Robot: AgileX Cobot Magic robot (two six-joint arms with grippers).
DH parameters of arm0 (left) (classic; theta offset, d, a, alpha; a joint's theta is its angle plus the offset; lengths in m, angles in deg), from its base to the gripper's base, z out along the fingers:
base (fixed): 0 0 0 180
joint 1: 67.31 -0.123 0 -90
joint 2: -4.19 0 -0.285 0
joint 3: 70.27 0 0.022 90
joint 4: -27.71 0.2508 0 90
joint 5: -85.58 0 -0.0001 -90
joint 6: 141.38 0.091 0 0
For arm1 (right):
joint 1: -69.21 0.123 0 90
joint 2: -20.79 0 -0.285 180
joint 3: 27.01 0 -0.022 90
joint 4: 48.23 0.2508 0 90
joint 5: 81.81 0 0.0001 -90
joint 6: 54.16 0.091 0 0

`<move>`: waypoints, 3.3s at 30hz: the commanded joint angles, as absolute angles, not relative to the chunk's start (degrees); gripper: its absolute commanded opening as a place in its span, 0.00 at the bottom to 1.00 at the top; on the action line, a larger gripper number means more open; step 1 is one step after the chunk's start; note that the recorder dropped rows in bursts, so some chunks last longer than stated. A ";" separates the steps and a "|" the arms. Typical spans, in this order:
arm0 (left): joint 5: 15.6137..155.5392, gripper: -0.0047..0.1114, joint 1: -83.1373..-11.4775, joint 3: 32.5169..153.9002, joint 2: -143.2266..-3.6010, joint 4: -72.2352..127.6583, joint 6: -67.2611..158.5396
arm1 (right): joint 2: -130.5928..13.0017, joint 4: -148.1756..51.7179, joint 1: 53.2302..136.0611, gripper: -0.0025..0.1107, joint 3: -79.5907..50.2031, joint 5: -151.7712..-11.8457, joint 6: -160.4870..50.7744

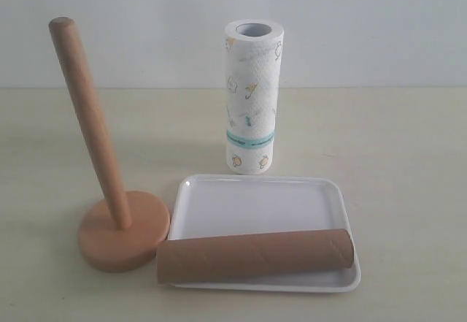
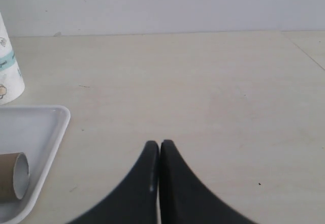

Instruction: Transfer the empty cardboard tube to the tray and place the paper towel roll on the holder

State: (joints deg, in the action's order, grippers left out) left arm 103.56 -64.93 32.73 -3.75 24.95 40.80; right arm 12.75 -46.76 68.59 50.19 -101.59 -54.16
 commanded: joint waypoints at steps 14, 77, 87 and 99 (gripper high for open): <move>102.72 0.08 -65.04 32.52 -3.60 24.70 41.24 | 13.00 -47.06 68.72 0.02 50.20 -100.91 -54.16; 102.86 0.08 -65.04 32.52 -3.60 24.67 41.24 | -30.81 -87.06 68.72 0.02 38.13 -42.78 -34.43; 102.86 0.08 -65.04 32.52 -3.60 24.67 41.24 | -62.36 -99.66 68.72 0.02 32.93 -21.51 -26.70; 102.95 0.08 -65.04 32.52 -3.60 24.67 41.24 | -71.06 -97.13 68.72 0.02 32.71 -14.88 -26.16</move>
